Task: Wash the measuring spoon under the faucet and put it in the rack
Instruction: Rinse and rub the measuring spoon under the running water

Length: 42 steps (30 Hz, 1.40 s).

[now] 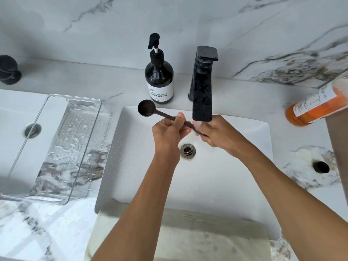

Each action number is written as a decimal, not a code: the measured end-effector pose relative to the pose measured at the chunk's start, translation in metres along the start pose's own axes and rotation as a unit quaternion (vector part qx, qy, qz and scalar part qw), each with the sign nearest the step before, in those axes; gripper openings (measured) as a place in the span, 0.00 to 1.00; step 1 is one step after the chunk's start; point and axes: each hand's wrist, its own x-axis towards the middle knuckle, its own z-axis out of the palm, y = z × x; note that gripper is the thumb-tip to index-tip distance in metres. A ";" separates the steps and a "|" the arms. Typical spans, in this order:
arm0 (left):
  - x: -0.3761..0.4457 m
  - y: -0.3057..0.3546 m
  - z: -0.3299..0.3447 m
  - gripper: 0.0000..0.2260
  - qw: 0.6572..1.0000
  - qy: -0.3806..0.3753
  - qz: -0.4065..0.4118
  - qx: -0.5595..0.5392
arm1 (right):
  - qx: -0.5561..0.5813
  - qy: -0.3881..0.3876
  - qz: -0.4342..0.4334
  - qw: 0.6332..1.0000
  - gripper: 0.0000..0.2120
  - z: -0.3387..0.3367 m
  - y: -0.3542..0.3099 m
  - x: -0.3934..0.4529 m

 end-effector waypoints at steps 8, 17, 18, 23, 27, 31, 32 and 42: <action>-0.001 -0.001 -0.002 0.07 1.000 0.003 -0.002 -0.005 | -0.024 0.005 0.004 1.000 0.22 0.002 0.002 -0.004; 0.000 0.005 -0.006 0.08 1.000 0.022 0.002 -0.005 | 0.010 0.009 0.028 1.000 0.23 0.003 0.007 -0.006; 0.000 0.005 -0.007 0.08 1.000 0.022 0.003 -0.002 | 0.000 0.018 0.027 0.999 0.24 0.003 0.007 -0.005; -0.001 0.007 -0.009 0.08 0.999 0.032 0.010 0.000 | 0.074 -0.025 0.014 0.997 0.15 0.001 0.008 -0.006; -0.002 0.005 -0.008 0.07 0.999 0.037 0.004 -0.005 | 0.036 0.007 0.014 0.999 0.18 0.005 0.010 -0.005; -0.005 -0.002 -0.007 0.09 1.000 0.020 -0.006 0.000 | 0.031 0.024 0.014 0.999 0.22 0.007 0.008 -0.003; -0.005 -0.002 -0.008 0.09 1.000 0.023 -0.005 -0.001 | 0.043 0.005 0.012 0.999 0.22 0.005 0.008 -0.003; -0.010 -0.010 0.004 0.06 0.999 -0.033 0.001 0.021 | 0.062 -0.006 0.011 0.998 0.21 0.001 0.007 -0.005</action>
